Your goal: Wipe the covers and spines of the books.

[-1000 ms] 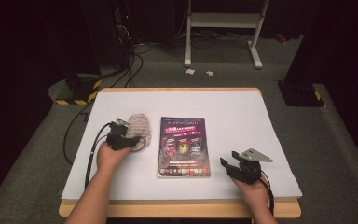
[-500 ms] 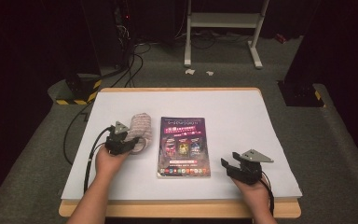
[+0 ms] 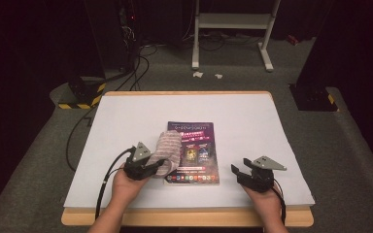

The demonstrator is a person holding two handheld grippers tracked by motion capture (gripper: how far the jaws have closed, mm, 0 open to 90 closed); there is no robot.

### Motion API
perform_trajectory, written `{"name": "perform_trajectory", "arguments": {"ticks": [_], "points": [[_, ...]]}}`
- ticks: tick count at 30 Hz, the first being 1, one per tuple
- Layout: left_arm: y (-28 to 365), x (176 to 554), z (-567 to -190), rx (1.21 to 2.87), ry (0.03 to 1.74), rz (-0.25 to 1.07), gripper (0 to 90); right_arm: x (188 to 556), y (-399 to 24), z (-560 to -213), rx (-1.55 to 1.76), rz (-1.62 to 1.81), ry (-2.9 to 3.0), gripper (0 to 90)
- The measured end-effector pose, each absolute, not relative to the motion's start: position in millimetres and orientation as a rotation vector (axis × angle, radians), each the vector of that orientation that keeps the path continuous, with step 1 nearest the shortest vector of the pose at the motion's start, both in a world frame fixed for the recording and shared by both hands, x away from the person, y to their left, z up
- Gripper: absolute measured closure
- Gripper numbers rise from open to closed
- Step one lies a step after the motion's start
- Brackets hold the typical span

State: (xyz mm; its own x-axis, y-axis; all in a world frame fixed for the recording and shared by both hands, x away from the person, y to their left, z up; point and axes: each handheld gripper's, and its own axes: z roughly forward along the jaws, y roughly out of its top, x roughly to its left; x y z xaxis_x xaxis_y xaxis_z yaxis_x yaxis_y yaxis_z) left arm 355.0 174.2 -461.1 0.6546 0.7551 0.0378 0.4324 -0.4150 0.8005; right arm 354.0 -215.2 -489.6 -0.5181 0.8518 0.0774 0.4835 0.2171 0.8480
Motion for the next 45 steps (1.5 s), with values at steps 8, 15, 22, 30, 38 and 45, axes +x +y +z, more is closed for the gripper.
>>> {"name": "perform_trajectory", "arguments": {"ticks": [8,15,22,30,38,45], "points": [[146.1,350.1,-477.9,2.181,0.890,0.508,65.3,354.9,-222.4,-490.9,1.257,1.246,2.061,38.6],[125.6,346.7,-486.2,2.226,0.860,0.512,65.4,354.1,-222.4,-491.7,1.258,1.244,2.053,38.1],[93.5,350.7,-487.8,2.228,0.811,0.457,65.5,353.2,-223.4,-490.5,1.267,1.238,2.035,36.5],[47.7,358.8,-488.3,2.227,0.735,0.386,65.4,352.5,-226.8,-489.8,1.278,1.212,2.016,34.9],[52.4,359.3,-490.3,2.222,0.726,0.381,65.1,353.2,-234.2,-490.1,1.300,1.220,1.982,33.9],[121.8,355.9,-490.1,2.192,0.864,0.442,65.2,352.4,-233.5,-492.0,1.307,1.219,1.988,34.8]]}}
